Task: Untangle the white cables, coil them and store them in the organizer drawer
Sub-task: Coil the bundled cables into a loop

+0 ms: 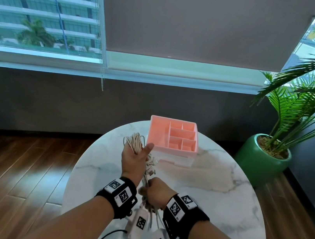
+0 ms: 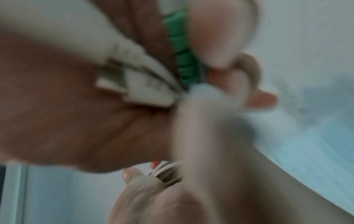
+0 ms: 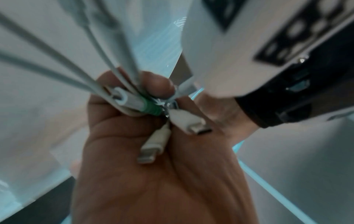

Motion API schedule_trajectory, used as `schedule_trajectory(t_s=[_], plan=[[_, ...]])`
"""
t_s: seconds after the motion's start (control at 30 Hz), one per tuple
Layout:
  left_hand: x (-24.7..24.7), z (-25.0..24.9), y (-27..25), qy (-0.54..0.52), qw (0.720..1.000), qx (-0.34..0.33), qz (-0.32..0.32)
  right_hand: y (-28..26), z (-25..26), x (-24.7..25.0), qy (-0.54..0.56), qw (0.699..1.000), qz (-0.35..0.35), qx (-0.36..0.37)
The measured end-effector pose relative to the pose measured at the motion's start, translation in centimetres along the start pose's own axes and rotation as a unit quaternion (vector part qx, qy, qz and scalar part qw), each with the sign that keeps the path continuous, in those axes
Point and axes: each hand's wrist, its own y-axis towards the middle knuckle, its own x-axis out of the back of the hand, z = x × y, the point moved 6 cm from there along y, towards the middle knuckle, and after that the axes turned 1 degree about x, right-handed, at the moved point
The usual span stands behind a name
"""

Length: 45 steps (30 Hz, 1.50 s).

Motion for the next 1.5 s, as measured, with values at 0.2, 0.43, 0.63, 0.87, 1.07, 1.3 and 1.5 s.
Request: schedule_trajectory(t_s=[0.2, 0.43, 0.63, 0.87, 1.07, 1.3, 1.5], plan=[[-1.1, 1.0, -0.4, 0.082, 0.989, -0.034, 0.122, -2.2, 3.7, 2.3, -0.248, 0.966, -0.021, 0.071], [-1.5, 0.5, 1.1, 0.159, 0.966, -0.060, 0.194, -2.0, 5.4, 6.3, -0.210, 0.974, -0.035, 0.081], [-2.6, -1.2, -0.4, 0.064, 0.948, -0.026, 0.312, -1.7, 4.1, 8.9, -0.009, 1.000, 0.012, 0.020], [-2.4, 0.1, -1.3, 0.343, 0.862, -0.051, 0.369, -1.6, 3.2, 8.8, 0.135, 0.988, 0.072, -0.036], [-2.8, 1.0, -1.4, 0.406, 0.834, -0.130, 0.350, -1.1, 3.3, 8.0, 0.177, 0.980, 0.063, -0.060], [-2.8, -0.3, -1.4, 0.386, 0.847, -0.141, 0.336, -1.0, 3.5, 8.5, 0.185, 0.977, 0.064, -0.082], [-3.1, -0.3, -1.4, 0.278, 0.886, 0.019, 0.371, -1.0, 5.2, 11.0, 0.050, 0.997, 0.048, 0.019]])
